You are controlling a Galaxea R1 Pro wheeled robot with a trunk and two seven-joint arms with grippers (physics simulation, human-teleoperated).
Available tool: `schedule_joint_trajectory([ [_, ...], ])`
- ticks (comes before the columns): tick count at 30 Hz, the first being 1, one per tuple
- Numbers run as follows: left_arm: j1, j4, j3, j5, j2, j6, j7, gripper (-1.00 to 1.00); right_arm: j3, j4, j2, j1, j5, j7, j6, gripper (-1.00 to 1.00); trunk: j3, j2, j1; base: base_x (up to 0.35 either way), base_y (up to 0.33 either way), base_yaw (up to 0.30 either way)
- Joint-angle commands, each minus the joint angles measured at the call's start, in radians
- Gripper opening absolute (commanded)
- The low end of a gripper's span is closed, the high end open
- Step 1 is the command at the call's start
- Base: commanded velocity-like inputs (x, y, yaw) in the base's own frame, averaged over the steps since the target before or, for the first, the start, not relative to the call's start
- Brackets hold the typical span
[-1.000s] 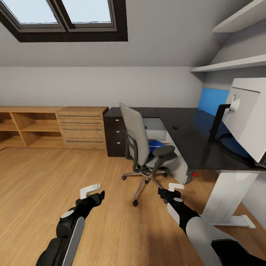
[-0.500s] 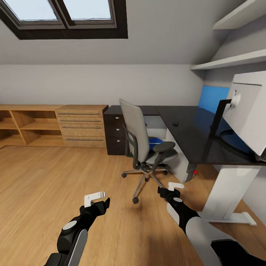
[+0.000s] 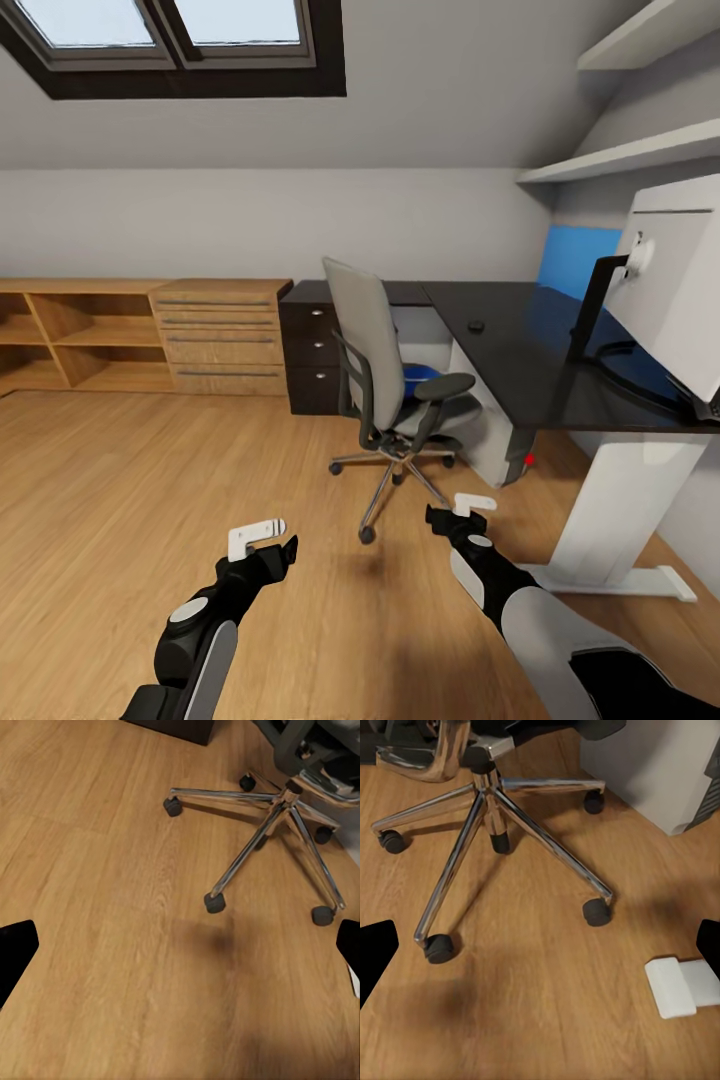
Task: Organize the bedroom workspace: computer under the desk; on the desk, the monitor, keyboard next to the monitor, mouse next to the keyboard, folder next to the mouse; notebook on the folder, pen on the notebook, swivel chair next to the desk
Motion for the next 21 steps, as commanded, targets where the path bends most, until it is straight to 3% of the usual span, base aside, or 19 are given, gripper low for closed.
schedule_joint_trajectory([
  [1, -0.001, -0.001, -0.001, 0.011, 0.000, 0.003, 0.009, 1.00, 0.005, 0.001, 0.000, -0.001, -0.010, -0.004, -0.005, 1.00, -0.004, -0.008, 0.004, 0.000, 0.000, 0.000],
  [12, -0.001, 0.001, 0.000, 0.014, 0.003, 0.008, 0.007, 1.00, 0.004, 0.007, 0.000, -0.001, -0.009, -0.004, -0.036, 1.00, -0.010, -0.022, 0.011, 0.000, 0.000, 0.000],
  [17, -0.001, 0.008, 0.001, 0.013, 0.015, 0.007, 0.006, 1.00, 0.004, 0.008, 0.000, 0.000, -0.008, -0.004, -0.039, 1.00, -0.010, -0.022, 0.011, 0.206, 0.000, 0.000],
  [21, -0.001, 0.012, 0.001, 0.013, 0.017, 0.007, 0.006, 1.00, 0.003, 0.012, -0.003, 0.001, -0.006, -0.004, -0.133, 1.00, -0.010, -0.022, 0.011, 0.318, 0.000, 0.000],
])
